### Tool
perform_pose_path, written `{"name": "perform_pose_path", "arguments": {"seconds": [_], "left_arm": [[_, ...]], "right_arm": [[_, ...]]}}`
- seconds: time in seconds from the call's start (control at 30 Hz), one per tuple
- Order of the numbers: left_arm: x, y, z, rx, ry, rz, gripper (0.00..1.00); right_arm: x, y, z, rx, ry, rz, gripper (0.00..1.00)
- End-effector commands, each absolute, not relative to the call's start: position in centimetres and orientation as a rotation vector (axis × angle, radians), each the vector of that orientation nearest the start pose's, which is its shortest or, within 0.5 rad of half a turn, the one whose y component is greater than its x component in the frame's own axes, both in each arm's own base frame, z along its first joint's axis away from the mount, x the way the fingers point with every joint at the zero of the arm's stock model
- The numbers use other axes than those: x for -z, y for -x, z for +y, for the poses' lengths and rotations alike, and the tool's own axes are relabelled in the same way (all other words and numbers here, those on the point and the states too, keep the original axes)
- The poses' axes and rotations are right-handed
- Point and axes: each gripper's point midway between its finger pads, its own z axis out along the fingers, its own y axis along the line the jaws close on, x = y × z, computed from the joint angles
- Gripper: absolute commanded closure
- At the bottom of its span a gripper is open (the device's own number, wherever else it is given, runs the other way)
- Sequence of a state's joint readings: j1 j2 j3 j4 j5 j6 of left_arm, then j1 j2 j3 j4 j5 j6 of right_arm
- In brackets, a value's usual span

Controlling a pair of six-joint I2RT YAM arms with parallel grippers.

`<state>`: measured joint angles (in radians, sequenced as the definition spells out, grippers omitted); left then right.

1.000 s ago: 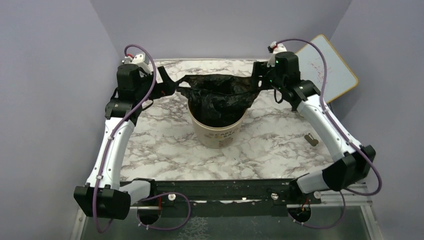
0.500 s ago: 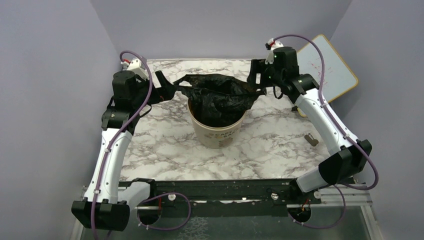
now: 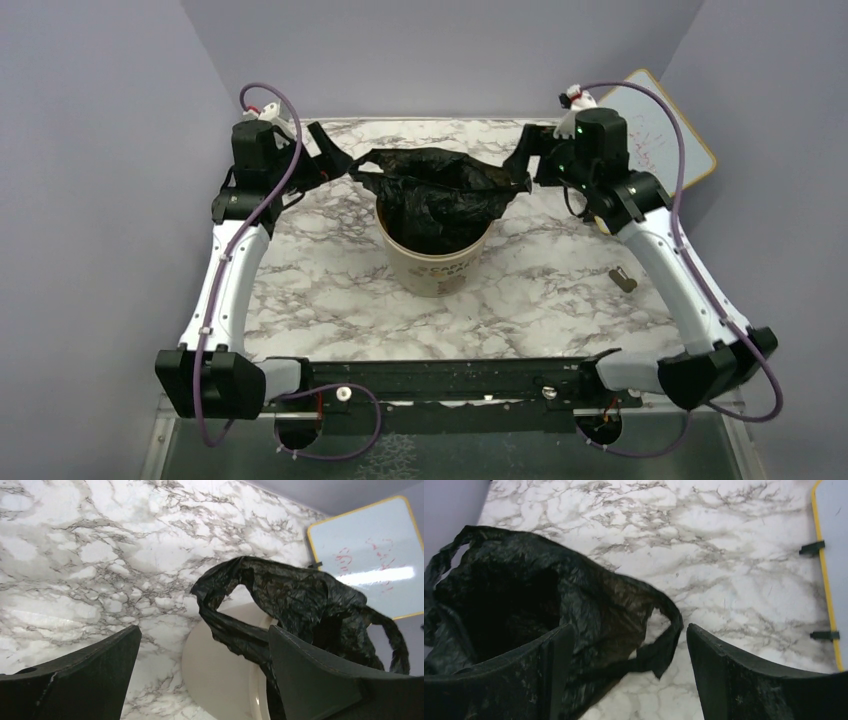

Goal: Put the trash bags into the trash bin

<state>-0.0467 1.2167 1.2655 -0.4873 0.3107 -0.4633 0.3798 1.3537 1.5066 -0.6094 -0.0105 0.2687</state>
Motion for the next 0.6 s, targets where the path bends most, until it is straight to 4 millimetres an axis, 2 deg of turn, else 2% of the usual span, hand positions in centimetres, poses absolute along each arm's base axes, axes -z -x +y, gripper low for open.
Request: {"name": "perform_pose_path", "arguments": {"seconds": [0.0, 0.13, 0.27, 0.37, 0.47, 0.57], "left_arm": [[-33.7, -37.9, -10.2, 0.813, 0.276, 1.905, 0.02], [-32.3, -38.7, -11.3, 0.922, 0.305, 1.916, 0.06], [-30.1, -39.4, -12.3, 0.994, 0.302, 1.969, 0.09], [-29.1, -39.9, -13.0, 1.047, 0.271, 1.968, 0.14], [-28.8, -40.1, -14.1, 1.131, 0.194, 1.942, 0.22], [-28.2, -40.1, -14.4, 1.154, 0.183, 1.954, 0.29]], "right_arm": [[-33.6, -33.2, 14.8, -0.533, -0.098, 1.983, 0.14], [-33.0, -30.9, 16.0, -0.718, -0.155, 1.938, 0.2], [-30.6, -30.2, 16.6, -0.803, -0.282, 2.012, 0.2], [-29.6, -30.2, 18.5, -0.932, -0.287, 2.03, 0.2], [-30.2, -30.3, 20.6, -1.06, -0.224, 2.036, 0.2], [-31.2, -30.3, 22.3, -1.157, -0.158, 2.05, 0.2]]}}
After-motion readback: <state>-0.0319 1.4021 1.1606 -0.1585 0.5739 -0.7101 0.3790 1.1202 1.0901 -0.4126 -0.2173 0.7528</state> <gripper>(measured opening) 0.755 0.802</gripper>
